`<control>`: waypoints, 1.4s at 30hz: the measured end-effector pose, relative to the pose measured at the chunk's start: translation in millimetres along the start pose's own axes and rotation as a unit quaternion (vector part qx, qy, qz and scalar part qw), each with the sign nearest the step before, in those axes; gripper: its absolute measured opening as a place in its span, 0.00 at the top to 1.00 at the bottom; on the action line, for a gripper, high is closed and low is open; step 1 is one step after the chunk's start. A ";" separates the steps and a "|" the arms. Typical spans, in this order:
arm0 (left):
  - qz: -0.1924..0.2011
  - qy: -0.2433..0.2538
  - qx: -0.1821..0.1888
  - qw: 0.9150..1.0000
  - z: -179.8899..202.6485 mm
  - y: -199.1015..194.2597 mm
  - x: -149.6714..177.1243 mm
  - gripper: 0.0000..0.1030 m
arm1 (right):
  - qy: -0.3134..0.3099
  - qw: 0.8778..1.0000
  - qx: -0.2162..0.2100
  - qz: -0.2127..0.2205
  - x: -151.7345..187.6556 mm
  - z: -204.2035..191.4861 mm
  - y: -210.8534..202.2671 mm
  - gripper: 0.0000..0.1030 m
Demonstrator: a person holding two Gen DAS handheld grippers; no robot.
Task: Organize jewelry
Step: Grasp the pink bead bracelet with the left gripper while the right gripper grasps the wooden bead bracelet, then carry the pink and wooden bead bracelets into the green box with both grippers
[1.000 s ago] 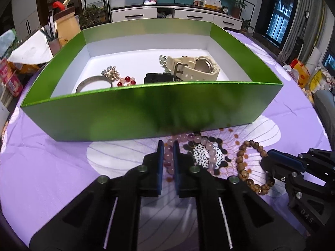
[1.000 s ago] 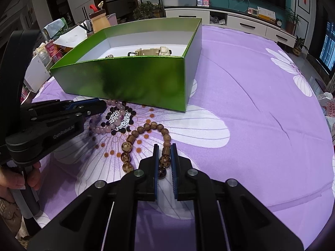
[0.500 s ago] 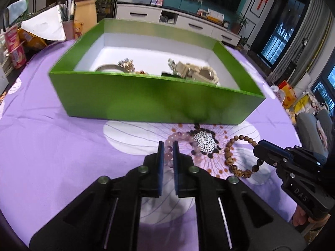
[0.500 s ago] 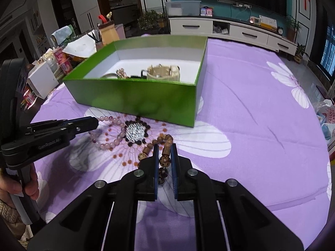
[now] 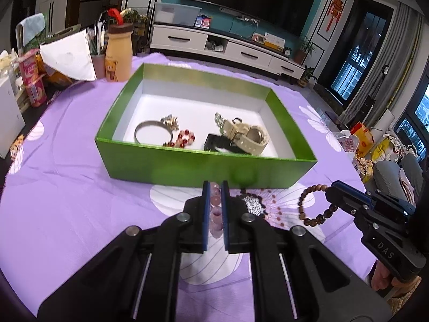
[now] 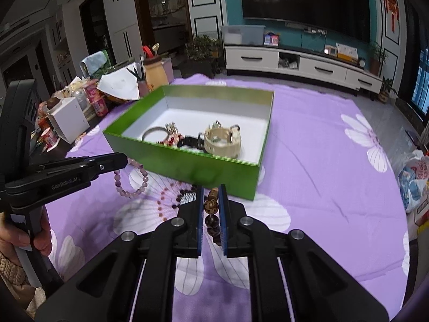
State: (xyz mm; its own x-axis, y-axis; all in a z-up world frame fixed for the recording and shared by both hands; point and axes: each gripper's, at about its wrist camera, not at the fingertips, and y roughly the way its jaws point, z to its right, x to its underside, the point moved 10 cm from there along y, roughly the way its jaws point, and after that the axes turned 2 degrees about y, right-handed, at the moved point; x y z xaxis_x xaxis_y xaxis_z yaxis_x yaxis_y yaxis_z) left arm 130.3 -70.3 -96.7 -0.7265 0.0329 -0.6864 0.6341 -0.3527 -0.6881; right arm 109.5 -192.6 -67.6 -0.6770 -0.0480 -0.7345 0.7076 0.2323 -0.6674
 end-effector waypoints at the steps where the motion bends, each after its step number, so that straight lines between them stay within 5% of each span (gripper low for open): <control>1: 0.002 0.002 -0.001 1.000 1.7 -1.8 -2.6 0.93 | -0.001 1.000 -0.001 0.004 -3.6 -0.8 -2.2 0.90; 20: 0.041 0.052 -0.005 0.998 26.1 -19.1 -66.4 0.93 | -0.030 0.997 -0.005 0.068 -69.8 -13.7 -22.4 0.90; 42: 0.037 0.062 -0.014 0.997 21.3 21.1 -114.7 0.93 | -0.010 0.996 -0.005 0.087 -127.6 7.9 10.2 0.90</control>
State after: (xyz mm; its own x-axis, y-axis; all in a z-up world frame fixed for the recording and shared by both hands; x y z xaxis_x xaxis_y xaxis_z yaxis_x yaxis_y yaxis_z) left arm 221.4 -101.5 -27.5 -0.6399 0.1241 -0.7584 0.6932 -0.3329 -0.6393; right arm 204.7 -191.8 18.3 -0.5397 -0.0246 -0.8415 0.8122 0.2477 -0.5281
